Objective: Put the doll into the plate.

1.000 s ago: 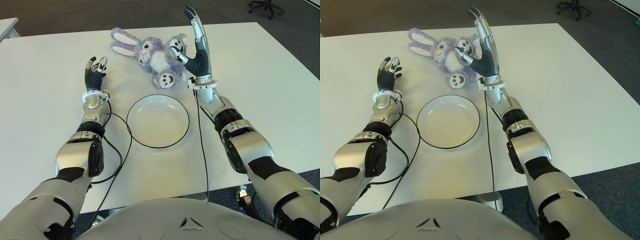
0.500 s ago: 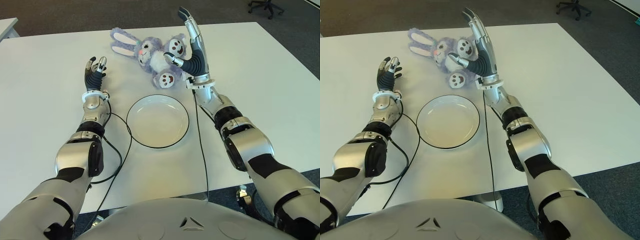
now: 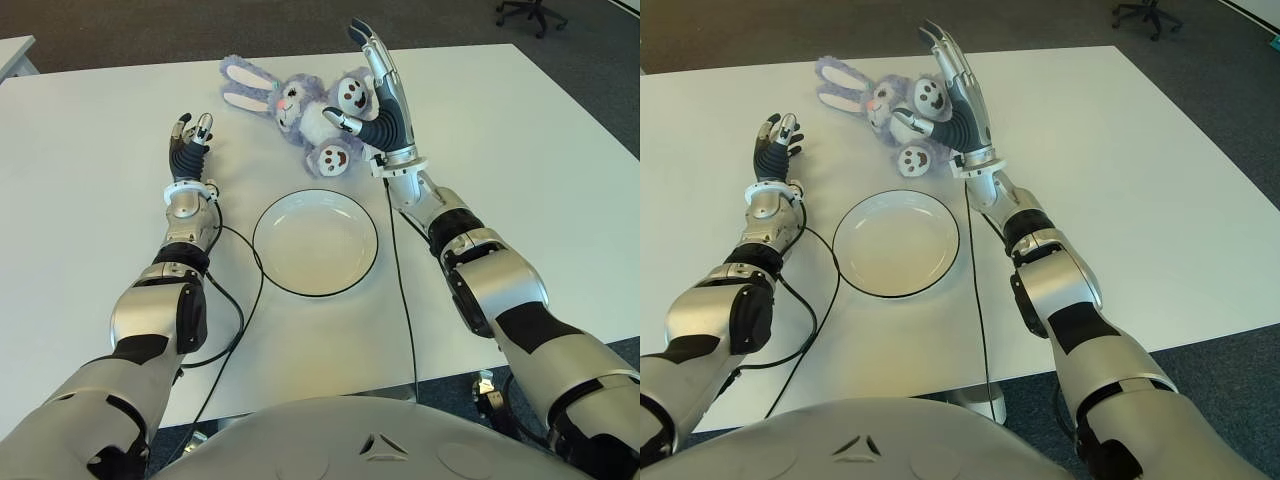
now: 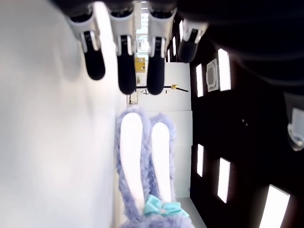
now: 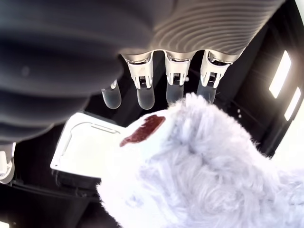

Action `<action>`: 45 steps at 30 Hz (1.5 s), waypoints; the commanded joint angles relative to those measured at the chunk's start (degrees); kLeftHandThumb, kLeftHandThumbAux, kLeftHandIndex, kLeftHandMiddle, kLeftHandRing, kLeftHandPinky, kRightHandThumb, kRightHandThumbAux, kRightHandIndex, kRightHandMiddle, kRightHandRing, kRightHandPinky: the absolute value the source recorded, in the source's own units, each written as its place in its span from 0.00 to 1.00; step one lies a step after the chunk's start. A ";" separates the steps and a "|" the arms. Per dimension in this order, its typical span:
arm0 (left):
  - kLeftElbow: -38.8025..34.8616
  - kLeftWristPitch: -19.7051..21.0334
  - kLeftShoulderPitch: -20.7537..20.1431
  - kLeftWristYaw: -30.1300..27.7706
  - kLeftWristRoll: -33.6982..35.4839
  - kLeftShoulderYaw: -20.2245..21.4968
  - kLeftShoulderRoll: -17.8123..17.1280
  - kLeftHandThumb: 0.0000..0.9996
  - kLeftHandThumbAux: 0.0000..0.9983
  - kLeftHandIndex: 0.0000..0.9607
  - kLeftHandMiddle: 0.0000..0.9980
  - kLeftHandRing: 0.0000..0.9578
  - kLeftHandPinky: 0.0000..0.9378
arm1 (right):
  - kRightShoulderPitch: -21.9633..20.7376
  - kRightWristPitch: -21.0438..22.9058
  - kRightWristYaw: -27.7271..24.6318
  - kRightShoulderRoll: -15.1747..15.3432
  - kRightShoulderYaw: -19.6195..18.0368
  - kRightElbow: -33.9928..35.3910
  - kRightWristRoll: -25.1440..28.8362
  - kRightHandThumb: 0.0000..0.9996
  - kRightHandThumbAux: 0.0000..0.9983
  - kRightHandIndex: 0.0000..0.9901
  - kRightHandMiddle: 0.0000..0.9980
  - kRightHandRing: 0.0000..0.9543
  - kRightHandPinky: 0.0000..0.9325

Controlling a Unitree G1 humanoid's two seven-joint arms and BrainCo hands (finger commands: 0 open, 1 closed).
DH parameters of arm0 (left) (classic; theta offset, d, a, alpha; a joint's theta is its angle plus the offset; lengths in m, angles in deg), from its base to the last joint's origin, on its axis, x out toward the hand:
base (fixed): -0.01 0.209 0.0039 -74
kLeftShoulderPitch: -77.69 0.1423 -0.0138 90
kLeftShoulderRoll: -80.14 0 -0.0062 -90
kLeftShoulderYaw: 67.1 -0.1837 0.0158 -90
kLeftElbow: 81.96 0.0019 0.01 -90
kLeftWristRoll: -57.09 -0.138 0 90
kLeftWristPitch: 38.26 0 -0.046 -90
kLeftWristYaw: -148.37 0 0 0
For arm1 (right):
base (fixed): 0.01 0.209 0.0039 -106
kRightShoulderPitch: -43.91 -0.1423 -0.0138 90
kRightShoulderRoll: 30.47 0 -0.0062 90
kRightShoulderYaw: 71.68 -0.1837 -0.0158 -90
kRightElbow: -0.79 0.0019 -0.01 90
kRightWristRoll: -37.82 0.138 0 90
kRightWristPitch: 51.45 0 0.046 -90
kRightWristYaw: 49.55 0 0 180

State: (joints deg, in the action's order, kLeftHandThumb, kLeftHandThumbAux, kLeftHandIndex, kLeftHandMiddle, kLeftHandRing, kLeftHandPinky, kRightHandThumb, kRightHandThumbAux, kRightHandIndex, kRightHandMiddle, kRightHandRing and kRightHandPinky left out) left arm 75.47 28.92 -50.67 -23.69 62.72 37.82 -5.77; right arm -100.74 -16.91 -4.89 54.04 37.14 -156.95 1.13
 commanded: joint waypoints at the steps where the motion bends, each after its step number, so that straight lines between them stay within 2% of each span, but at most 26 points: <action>1: 3.07 3.10 4.97 -0.09 -0.31 -0.29 1.92 0.00 0.40 0.12 0.25 0.26 0.20 | -0.93 1.22 0.03 -0.48 0.59 -1.12 -0.30 0.18 0.37 0.00 0.00 0.00 0.08; 6: 3.06 3.06 5.03 0.02 -0.35 -0.35 1.86 0.00 0.40 0.13 0.25 0.26 0.19 | -1.17 2.18 0.01 -0.75 0.82 -1.62 -0.17 0.19 0.38 0.00 0.00 0.00 0.06; 11: 2.98 3.02 5.08 -0.28 -0.06 -0.16 1.91 0.00 0.41 0.13 0.26 0.27 0.22 | -1.41 3.35 -0.16 -0.95 0.98 -2.12 -0.13 0.18 0.38 0.00 0.00 0.00 0.06; 23: 2.74 2.96 5.30 -0.09 -0.44 -0.52 1.89 0.00 0.39 0.12 0.25 0.24 0.12 | -1.94 4.70 -1.99 -1.49 0.95 -3.43 0.76 0.15 0.36 0.00 0.00 0.00 0.05; 38: 2.30 3.31 5.47 0.56 -0.91 -0.95 1.89 0.00 0.38 0.13 0.27 0.24 0.10 | -1.95 7.50 -6.04 -2.11 0.38 -4.39 2.07 0.14 0.35 0.00 0.00 0.00 0.05; 41: 2.09 3.33 5.56 0.78 -1.04 -1.05 1.96 0.00 0.37 0.13 0.27 0.24 0.08 | -1.91 8.34 -7.04 -2.36 0.16 -4.65 2.42 0.16 0.35 0.00 0.00 0.01 0.09; 45: 1.91 3.46 5.62 0.99 -1.17 -0.99 2.01 0.00 0.37 0.12 0.27 0.24 0.08 | -1.88 8.72 -7.99 -2.52 -0.15 -4.70 2.89 0.17 0.36 0.00 0.00 0.02 0.10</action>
State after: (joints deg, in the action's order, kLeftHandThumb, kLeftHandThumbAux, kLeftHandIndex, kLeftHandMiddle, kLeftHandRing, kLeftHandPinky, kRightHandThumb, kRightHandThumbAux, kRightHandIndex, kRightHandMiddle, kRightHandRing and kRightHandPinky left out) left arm 74.30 28.87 -49.99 -23.36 62.04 37.36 -5.79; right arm -102.50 -9.27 -11.81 52.19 37.31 -161.01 2.96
